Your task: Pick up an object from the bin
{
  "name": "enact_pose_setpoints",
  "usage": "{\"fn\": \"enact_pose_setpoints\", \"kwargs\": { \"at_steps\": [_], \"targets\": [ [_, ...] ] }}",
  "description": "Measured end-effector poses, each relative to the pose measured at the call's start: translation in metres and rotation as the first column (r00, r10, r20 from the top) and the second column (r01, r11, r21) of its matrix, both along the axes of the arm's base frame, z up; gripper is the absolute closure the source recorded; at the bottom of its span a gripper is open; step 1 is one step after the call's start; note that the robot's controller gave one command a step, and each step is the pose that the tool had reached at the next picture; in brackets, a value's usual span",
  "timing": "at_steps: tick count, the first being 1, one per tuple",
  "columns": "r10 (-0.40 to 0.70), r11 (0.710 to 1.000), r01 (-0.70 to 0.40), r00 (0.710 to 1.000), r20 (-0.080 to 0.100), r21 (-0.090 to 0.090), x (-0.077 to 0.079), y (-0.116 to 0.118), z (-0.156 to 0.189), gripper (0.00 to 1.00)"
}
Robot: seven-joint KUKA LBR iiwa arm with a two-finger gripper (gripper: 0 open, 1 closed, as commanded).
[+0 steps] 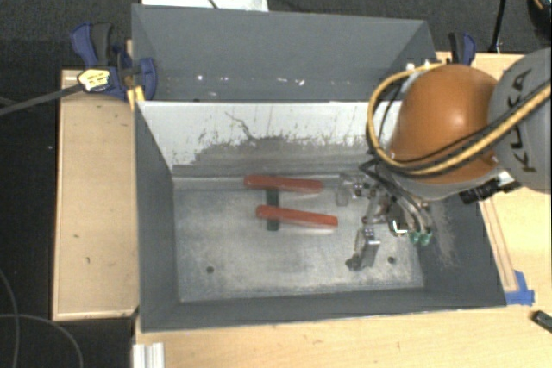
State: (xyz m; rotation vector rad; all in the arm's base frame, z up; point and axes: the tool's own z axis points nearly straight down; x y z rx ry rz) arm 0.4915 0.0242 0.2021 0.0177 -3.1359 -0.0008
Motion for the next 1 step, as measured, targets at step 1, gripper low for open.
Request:
{"fn": "enact_pose_setpoints", "kwargs": {
  "at_steps": [1],
  "targets": [
    [0.082, 0.997, -0.082, 0.997, 0.002, 0.0, 0.0516, -0.0107, -0.0939, 0.0]
  ]
}}
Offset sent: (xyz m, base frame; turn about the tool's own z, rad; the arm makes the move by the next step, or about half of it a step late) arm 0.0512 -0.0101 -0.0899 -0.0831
